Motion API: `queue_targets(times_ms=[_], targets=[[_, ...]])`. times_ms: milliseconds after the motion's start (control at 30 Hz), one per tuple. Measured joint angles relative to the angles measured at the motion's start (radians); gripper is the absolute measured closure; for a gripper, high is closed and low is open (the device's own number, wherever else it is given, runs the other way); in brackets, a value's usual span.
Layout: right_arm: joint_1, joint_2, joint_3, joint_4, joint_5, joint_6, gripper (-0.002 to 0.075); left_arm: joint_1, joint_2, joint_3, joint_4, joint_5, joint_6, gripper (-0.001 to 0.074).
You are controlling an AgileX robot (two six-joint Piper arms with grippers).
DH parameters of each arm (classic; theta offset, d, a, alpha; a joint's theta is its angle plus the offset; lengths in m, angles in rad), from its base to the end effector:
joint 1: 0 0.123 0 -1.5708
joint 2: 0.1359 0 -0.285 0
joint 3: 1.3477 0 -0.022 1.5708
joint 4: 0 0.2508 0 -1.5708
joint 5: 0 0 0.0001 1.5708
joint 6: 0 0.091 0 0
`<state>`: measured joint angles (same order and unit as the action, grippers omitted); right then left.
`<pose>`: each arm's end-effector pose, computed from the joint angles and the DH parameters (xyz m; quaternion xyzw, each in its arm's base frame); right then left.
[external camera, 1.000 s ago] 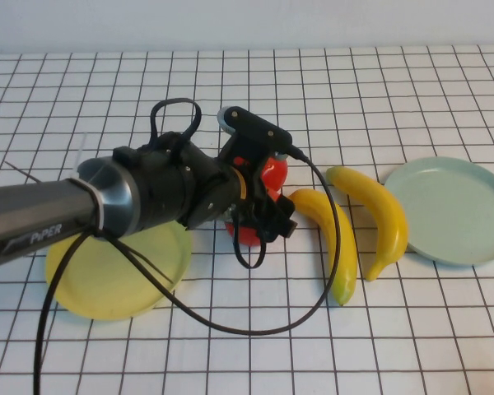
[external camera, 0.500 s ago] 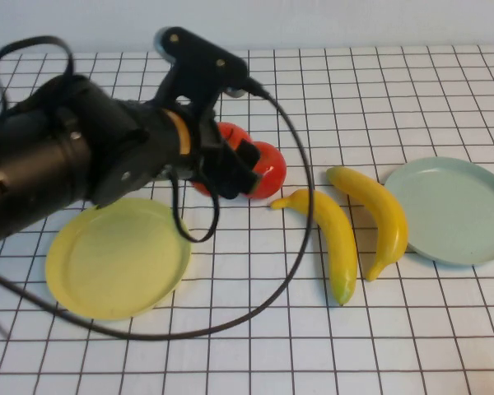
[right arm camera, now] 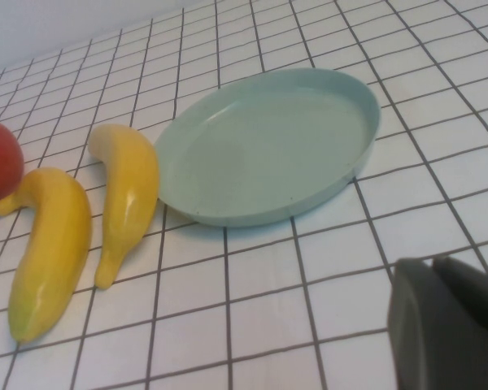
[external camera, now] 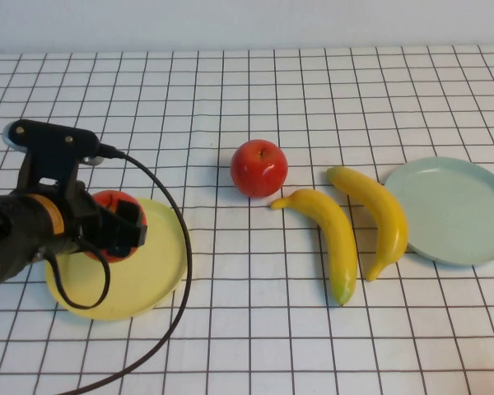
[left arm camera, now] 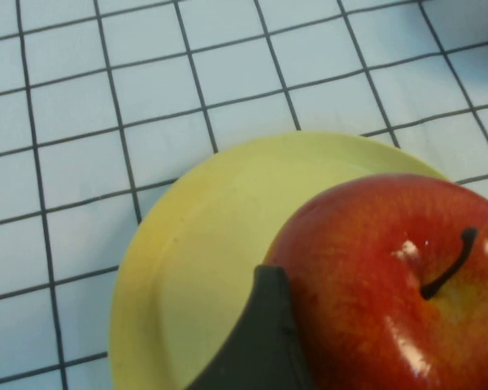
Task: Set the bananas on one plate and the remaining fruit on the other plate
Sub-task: Put one type of fruit in the left plate
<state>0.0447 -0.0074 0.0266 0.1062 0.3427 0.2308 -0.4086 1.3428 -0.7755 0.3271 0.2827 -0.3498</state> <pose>0.0534 0.0056 0.1739 0.1029 0.7900 0.1267 0.5910 0.2535 -0.1009 0.2487 0.1525 0.9031 -0.0477 0.3985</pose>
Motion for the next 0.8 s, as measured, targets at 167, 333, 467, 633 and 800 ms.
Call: queue_targets(times_ms=[167,333,467,633,800], targets=[[0.000,0.000,0.000,0.000,0.002,0.000,0.0742,0.006,0.025,0.001,0.037,0.000,-0.002,0.0156],[0.000,0.000,0.000,0.000,0.002,0.000,0.0742,0.007,0.072,0.001,0.045,-0.036,-0.002,0.0156],[0.000,0.000,0.000,0.000,0.002,0.000,0.0742,0.013,0.126,0.001,0.045,-0.061,-0.002,0.0156],[0.000,0.000,0.000,0.000,0.002,0.000,0.0742,0.066,0.164,0.001,0.047,-0.066,-0.027,0.0153],[0.000,0.000,0.000,0.000,0.002,0.000,0.0742,0.090,0.165,0.001,0.070,-0.087,-0.027,0.0068]])
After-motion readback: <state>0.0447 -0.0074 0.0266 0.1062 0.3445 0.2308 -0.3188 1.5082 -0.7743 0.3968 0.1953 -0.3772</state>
